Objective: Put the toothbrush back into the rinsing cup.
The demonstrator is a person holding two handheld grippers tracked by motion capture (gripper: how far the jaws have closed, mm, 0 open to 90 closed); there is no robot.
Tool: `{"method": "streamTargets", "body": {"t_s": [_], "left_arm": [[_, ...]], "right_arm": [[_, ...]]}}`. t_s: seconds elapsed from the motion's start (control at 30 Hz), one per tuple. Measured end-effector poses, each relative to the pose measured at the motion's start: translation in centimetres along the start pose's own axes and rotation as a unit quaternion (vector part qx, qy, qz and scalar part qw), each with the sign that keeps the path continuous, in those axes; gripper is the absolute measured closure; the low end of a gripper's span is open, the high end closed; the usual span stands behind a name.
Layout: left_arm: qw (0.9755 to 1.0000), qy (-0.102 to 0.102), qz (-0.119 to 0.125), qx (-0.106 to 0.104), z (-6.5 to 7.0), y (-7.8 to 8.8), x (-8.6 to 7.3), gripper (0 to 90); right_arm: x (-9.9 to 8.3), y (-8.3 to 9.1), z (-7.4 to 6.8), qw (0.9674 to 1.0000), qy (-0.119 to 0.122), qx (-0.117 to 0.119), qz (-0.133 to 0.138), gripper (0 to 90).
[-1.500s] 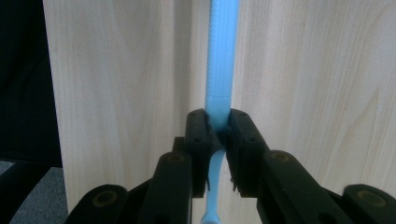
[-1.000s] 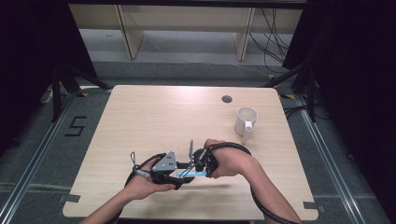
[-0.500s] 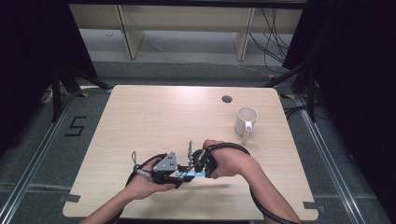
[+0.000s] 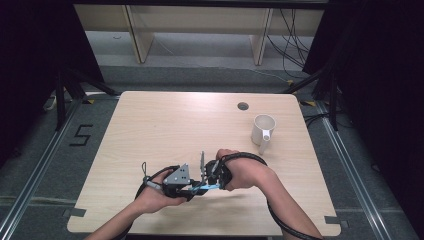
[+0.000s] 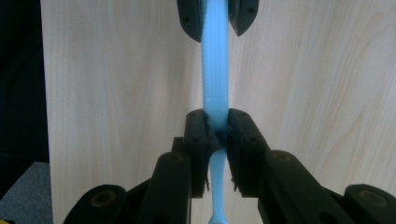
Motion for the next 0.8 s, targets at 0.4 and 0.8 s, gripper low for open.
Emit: {"method": "streamTargets", "body": {"t_s": [0.4,0.8], "left_arm": [[0.9999,0.009,0.008,0.011,0.0,0.0,-0.1,77.8],[0.9945,0.041,0.040,0.088,-1.3,0.9,-0.5,77.9]], "right_arm": [[-0.1,0.3,0.5,0.9997,-0.007,-0.021,0.012,69.2],[-2.0,3.2,1.9,0.9817,-0.129,-0.083,0.112,60.5]]}}
Point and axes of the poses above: each handheld gripper's, and its own axes: y roughly backward along the jaws, x roughly out of its top, z roughly to its right, the point moved 4 cm from there along -y, roughly forward along the jaws, and after that the axes turned 10 degrees about -y, right-handed, at the moved point
